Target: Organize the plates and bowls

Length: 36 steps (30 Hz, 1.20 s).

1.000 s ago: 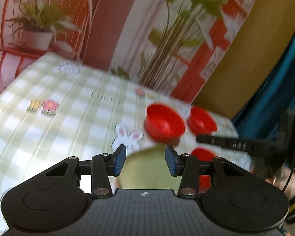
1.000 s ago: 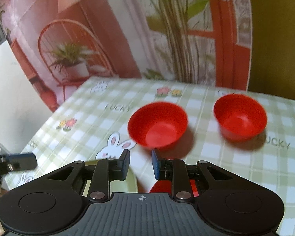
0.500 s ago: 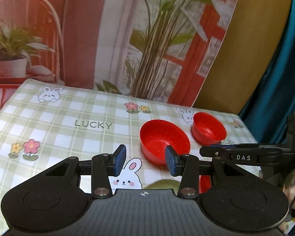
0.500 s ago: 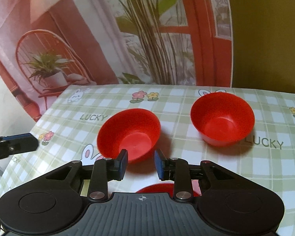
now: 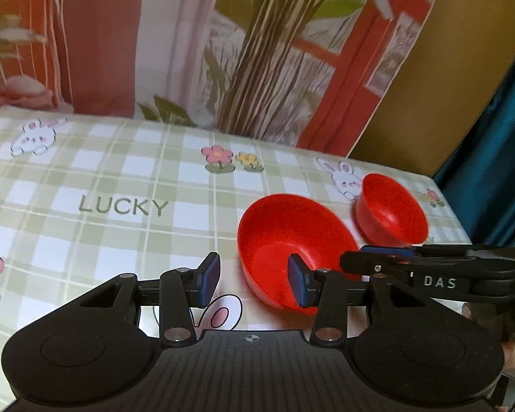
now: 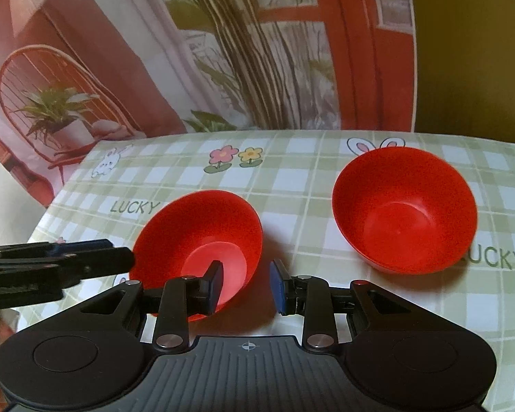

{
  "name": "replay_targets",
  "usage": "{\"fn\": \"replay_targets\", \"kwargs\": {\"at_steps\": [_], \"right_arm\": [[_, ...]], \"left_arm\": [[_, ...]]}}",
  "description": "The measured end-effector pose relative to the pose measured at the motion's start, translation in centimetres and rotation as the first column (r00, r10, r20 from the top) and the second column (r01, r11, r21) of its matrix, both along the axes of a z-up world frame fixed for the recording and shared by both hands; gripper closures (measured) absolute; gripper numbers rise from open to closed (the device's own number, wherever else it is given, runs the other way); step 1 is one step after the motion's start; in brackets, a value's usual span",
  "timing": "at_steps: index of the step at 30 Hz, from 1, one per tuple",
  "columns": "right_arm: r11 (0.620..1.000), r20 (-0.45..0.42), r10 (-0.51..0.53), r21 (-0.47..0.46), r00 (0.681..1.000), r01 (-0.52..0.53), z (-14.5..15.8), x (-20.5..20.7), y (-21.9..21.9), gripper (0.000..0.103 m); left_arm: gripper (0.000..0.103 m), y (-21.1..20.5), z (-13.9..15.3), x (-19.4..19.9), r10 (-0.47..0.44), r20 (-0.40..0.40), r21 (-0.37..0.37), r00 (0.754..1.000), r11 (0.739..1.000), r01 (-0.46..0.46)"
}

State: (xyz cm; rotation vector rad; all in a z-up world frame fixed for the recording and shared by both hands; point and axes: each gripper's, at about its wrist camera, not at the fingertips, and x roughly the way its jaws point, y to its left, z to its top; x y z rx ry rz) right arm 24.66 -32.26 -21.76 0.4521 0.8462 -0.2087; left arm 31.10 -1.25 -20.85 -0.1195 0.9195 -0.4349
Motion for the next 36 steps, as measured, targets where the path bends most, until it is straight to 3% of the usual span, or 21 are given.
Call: {"fn": "replay_targets", "kwargs": {"at_steps": [5,7,8,10,11,21,36], "right_arm": [[1.0,-0.016,0.004,0.021,1.0,-0.003,-0.7,0.8,-0.3,0.075],[1.0,-0.015,0.011,0.025,1.0,-0.011,-0.8,1.0,-0.2,0.079],[0.999,-0.014,0.017,0.029,1.0,-0.017,-0.8,1.0,-0.2,0.081],[0.999,-0.005,0.021,0.033,1.0,-0.021,-0.7,1.0,-0.1,0.087],[0.999,0.003,0.021,0.033,1.0,-0.021,-0.6,1.0,-0.1,0.087],[0.996,0.108,-0.038,0.081,0.993,0.029,2.4,-0.7,-0.3,0.087],[0.986,0.227,-0.142,0.115,0.964,0.118,6.1,-7.9,0.2,0.087]], "left_arm": [[0.059,-0.3,-1.8,1.0,-0.001,-0.051,0.003,0.999,1.0,0.001],[0.061,-0.5,-2.1,1.2,-0.001,-0.057,0.005,0.998,1.0,0.001],[0.064,-0.6,-2.2,1.3,-0.003,-0.059,0.007,0.998,1.0,0.004],[0.086,-0.5,-2.2,1.4,-0.008,-0.082,0.012,0.997,1.0,0.009],[0.087,-0.7,-2.2,1.6,-0.009,-0.095,0.01,0.995,1.0,0.01],[0.087,-0.5,1.4,0.0,0.025,-0.032,0.005,0.999,1.0,-0.025],[0.087,-2.5,5.8,-5.5,0.009,0.055,-0.006,0.998,1.0,-0.009]]}}
